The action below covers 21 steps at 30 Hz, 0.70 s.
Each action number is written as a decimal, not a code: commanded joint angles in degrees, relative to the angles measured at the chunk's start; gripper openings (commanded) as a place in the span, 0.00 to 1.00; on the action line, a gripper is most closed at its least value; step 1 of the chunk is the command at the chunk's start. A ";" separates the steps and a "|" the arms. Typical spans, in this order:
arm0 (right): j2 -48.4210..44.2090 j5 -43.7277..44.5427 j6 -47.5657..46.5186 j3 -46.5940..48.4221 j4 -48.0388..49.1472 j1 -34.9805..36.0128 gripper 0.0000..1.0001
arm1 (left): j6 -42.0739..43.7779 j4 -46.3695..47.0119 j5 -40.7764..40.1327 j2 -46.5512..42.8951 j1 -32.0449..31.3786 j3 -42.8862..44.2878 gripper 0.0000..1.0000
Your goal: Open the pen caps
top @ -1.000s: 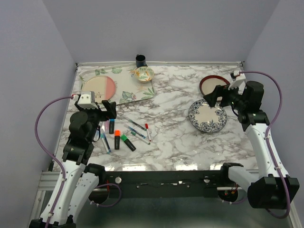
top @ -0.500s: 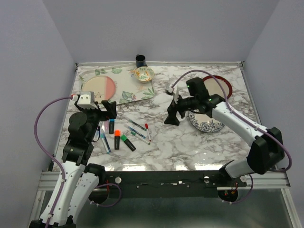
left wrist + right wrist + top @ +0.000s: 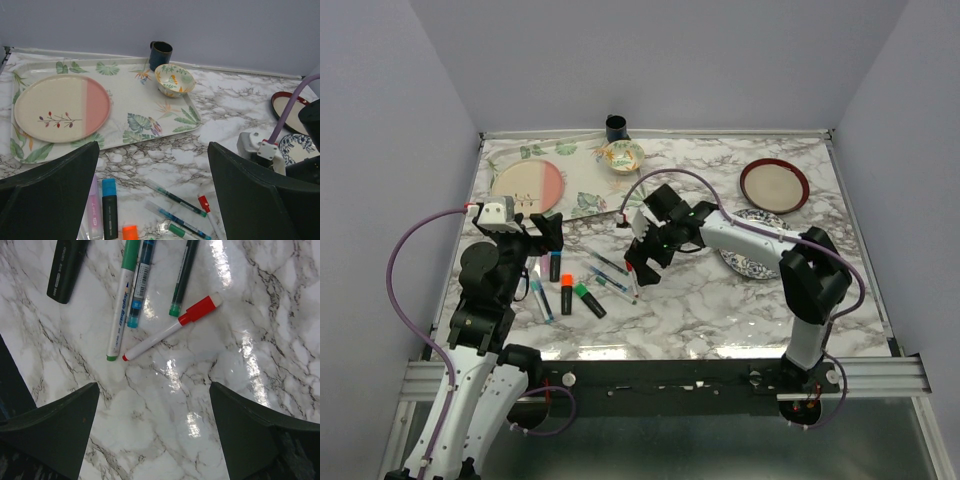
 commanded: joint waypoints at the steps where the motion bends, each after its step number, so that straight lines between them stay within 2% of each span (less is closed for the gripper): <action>1: 5.77 2.06 5.61 5.43 -2.58 2.65 1.00 | 0.21 1.08 -0.64 -0.78 0.10 0.15 0.99; 5: 6.57 5.57 7.64 3.69 0.40 4.93 0.97 | 0.30 1.08 -0.73 -1.04 0.19 0.06 0.99; 9: 7.45 9.43 9.83 3.41 1.46 6.69 0.74 | 0.39 1.17 -0.56 -0.87 0.19 0.15 0.99; 11: 8.15 11.55 10.18 3.59 1.55 6.87 0.69 | 0.39 1.17 -0.38 -0.95 0.19 0.15 0.99; 14: 8.85 12.69 10.80 3.68 1.72 6.95 0.55 | 0.39 1.26 -0.21 -0.87 0.27 0.14 0.99; 21: 10.88 14.89 11.15 4.03 1.81 7.92 0.54 | 0.39 1.26 -0.12 -1.22 0.27 0.06 0.99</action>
